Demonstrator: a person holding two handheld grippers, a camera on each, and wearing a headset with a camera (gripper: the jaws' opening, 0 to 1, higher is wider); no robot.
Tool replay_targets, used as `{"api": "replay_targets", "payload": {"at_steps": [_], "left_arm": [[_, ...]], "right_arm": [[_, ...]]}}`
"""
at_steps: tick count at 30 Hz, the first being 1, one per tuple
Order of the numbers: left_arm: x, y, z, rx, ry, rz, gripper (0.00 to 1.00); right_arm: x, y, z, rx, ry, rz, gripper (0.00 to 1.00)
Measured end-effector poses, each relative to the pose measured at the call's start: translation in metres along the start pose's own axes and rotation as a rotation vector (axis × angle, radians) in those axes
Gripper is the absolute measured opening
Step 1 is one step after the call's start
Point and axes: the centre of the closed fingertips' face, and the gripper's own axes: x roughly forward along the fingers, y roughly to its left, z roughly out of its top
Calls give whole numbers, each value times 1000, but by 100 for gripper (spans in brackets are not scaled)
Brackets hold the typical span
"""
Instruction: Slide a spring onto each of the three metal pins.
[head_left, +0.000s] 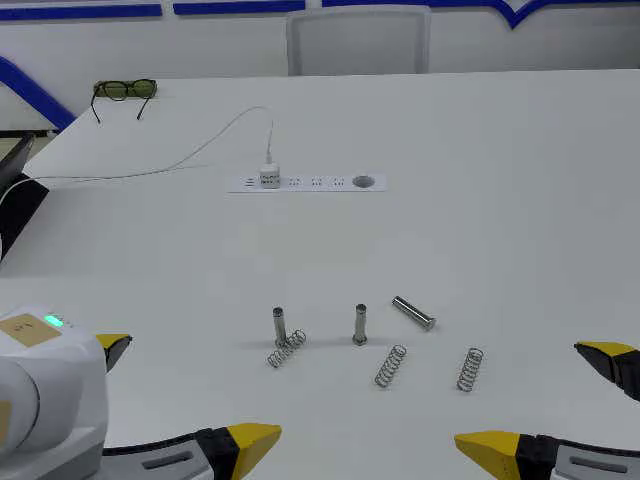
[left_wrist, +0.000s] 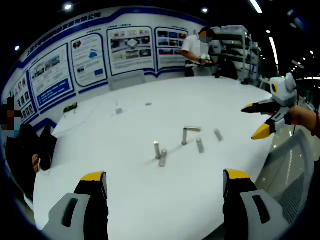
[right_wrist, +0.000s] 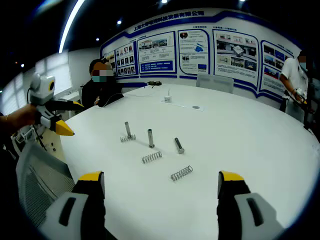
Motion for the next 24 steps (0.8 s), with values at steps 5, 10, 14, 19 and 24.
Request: {"api": "replay_targets", "payload": {"at_steps": [5,10,14,19,24], "left_arm": [[0,1,2,6,-2,5,97],[1,1,3,2,-1,4,96],[2,-1,3,2,-2,2,96],[3,-2,2,5,3,-1,97],[3,-2,0,12,12,-3,97]], "right_arm": [[-1,-6,11,117,-66,-10,93],[-1,-8,10,27,-31,-23,93],[-1,-6,10,26,-33,-13,95],[0,-4,8,19,-22,-9,95],[-1,-5,9,30,-26,-11,94]]}}
